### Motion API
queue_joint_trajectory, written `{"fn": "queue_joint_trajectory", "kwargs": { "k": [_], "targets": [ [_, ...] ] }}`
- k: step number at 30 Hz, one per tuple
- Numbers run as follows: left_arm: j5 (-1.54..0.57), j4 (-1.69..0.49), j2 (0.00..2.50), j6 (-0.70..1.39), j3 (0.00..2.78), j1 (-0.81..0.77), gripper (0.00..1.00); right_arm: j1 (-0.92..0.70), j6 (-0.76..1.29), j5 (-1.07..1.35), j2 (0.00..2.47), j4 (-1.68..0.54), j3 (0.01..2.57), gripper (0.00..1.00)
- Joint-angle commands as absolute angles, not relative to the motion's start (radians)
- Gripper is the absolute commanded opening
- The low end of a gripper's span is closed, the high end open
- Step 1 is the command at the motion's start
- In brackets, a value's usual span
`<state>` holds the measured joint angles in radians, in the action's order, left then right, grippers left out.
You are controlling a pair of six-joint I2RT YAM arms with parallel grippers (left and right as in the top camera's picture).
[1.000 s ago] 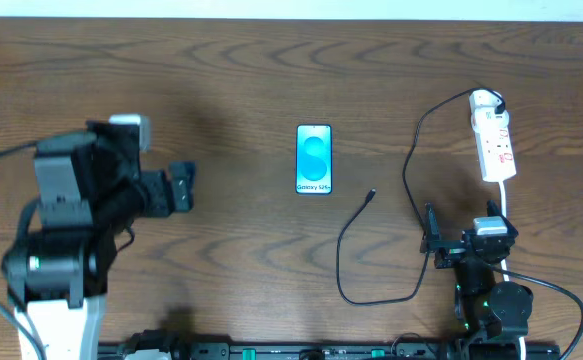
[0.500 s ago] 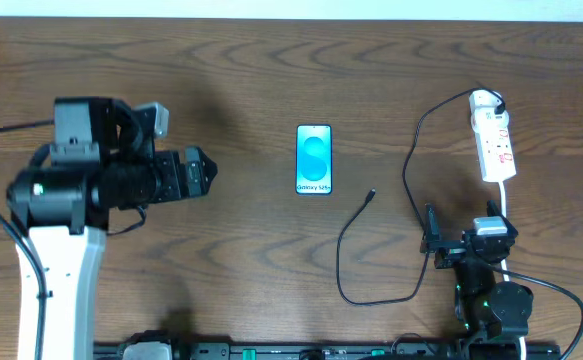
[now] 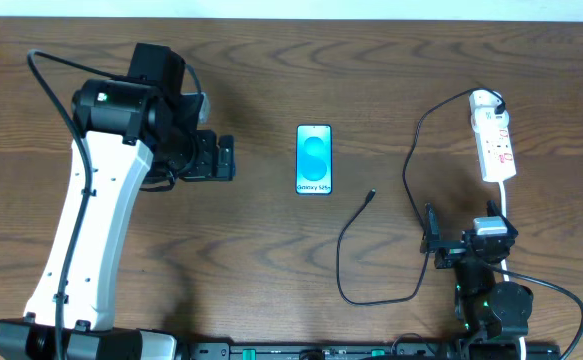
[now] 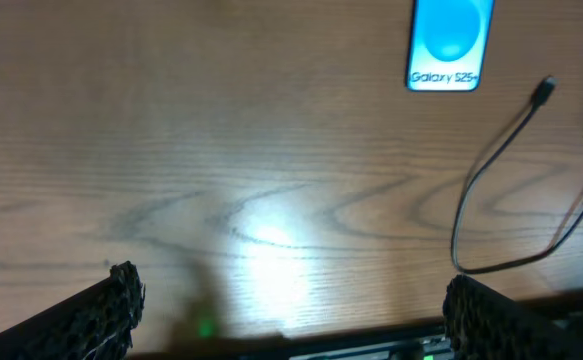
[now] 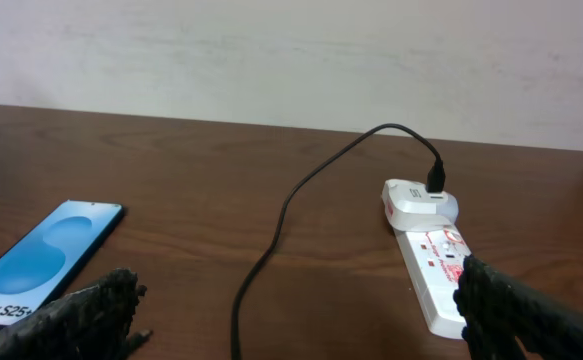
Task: Plug charger to phone and switch on socket
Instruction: 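Raise the left arm and move the left gripper over the phone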
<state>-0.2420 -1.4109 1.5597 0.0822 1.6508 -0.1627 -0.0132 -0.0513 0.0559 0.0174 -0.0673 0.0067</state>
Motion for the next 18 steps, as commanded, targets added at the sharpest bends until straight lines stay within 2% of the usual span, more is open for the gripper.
{"fn": "queue_joint_trajectory", "kwargs": {
  "k": [1, 4, 8, 14, 18],
  "targets": [
    [-0.347, -1.407, 1.549, 0.088, 1.668, -0.17, 0.98, -0.007, -0.038, 0.056, 0.013, -0.072, 0.006, 0.99],
    [-0.425, -1.396, 1.549, 0.104, 1.668, -0.17, 0.98, -0.007, -0.038, 0.056, 0.013, -0.072, 0.006, 0.99],
    [-0.426, -1.398, 1.549, 0.173, 1.668, -0.178, 0.98, -0.007, -0.038, 0.056, 0.013, -0.072, 0.006, 0.99],
    [-0.257, -1.401, 1.559, 0.317, 1.679, -0.281, 0.98, -0.007, -0.038, 0.056, 0.013, -0.072, 0.006, 0.99],
    [-0.203, -1.453, 1.618, 0.34, 1.757, -0.327, 0.98, -0.007, -0.038, 0.056, 0.013, -0.072, 0.006, 0.99]
  ]
}}
